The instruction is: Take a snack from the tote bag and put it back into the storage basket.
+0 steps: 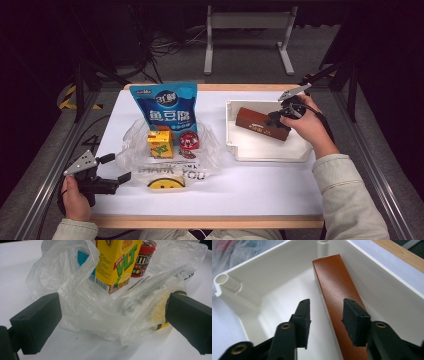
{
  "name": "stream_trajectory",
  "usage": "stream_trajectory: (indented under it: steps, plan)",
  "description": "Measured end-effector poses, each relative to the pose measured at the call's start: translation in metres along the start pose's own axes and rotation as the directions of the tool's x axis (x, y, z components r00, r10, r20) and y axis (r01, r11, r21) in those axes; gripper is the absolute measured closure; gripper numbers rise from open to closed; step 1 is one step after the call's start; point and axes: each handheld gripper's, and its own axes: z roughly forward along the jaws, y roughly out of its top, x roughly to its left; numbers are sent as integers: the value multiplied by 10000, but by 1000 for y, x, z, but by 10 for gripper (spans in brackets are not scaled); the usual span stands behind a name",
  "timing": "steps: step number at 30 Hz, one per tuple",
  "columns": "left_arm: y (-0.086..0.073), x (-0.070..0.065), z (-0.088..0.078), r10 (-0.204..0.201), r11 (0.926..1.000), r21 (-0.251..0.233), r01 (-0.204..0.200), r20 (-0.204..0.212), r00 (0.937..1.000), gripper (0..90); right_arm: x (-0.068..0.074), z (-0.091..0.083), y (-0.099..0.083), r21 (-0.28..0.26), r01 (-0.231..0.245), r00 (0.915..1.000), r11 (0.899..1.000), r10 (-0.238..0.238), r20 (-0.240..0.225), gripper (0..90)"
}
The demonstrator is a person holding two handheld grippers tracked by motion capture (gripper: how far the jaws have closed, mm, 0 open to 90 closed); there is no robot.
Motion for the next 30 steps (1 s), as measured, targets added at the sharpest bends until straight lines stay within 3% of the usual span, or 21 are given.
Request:
stream_trajectory:
  steps: [4, 6, 7, 8, 19, 29, 30]
  plan:
    - [0, 0, 0, 25, 10000, 3, -25, 25, 10000, 13, 5, -2, -2, 93, -62, 10000, 9999, 63, -63, 708]
    - [0, 0, 0, 15, 10000, 2, -15, 12, 10000, 13, 9, -2, -5, 273, 18, 9999, 9996, -14, -162, 843]
    - [0, 0, 0, 15, 10000, 0, -15, 9, 10000, 13, 9, -2, -5, 273, 18, 9999, 9996, -14, -162, 843]
    - [0, 0, 0, 19, 10000, 8, -19, 6, 10000, 13, 10, -2, -6, 209, 55, 9999, 9998, -53, -110, 900]
    - [0, -1, 1, 82, 10000, 47, -82, 69, 9999, 13, 9, 7, -19, -80, -469, 9984, 9989, 466, -325, 900]
    - [0, -1, 1, 77, 10000, 18, -77, 76, 9999, 13, 4, 17, -24, 710, -846, 9959, 9939, 821, 381, 900]
    - [0, -1, 1, 83, 10000, 14, -83, 79, 9999, 13, 3, 19, -24, 880, -864, 9947, 9924, 810, 633, 900]
